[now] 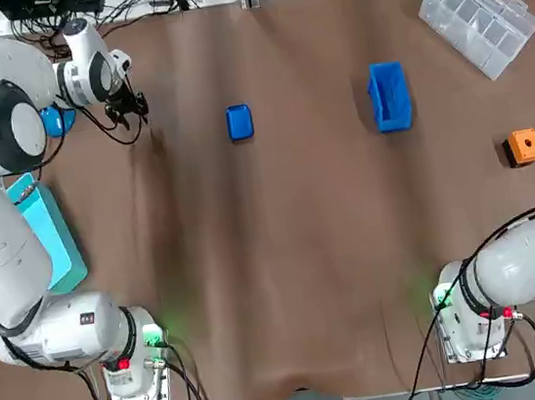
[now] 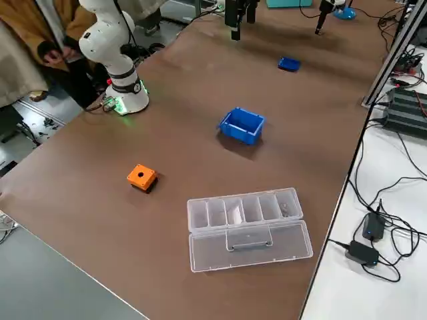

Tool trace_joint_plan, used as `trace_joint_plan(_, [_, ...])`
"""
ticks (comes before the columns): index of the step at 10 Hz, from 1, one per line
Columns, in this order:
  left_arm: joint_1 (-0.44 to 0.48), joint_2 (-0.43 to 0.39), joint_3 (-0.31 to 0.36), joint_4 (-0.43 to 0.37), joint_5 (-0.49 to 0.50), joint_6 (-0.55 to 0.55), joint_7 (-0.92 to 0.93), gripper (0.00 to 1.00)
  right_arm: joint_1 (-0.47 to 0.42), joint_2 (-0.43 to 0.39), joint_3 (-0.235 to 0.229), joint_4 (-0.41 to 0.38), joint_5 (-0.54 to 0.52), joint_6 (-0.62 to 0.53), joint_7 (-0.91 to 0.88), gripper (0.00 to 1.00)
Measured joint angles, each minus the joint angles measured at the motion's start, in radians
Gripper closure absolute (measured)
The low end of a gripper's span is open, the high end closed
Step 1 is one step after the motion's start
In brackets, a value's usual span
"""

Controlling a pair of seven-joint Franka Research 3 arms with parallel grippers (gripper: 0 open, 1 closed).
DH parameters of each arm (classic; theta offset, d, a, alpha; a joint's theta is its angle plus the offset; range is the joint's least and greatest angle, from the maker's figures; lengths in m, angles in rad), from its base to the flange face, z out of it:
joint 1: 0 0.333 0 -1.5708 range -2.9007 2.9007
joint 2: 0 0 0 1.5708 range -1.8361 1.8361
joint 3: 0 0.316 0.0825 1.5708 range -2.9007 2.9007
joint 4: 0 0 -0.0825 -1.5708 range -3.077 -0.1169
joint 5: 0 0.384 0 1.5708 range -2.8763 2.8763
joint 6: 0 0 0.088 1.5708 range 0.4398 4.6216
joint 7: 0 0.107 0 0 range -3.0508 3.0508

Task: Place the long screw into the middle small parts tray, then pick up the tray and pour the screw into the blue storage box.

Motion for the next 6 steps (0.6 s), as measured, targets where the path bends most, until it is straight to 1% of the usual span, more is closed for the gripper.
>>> trace_joint_plan(3, [-0.001,0.016,0.000,0.003,0.000,0.004,-0.016,0.30,-0.001,0.000,-0.003,0.000,0.000,0.000,0.000,0.00])
trace_joint_plan(6, [-0.001,0.017,0.000,0.010,0.000,0.005,-0.020,0.40,-0.001,0.000,-0.005,0.000,0.000,0.000,0.000,0.00])
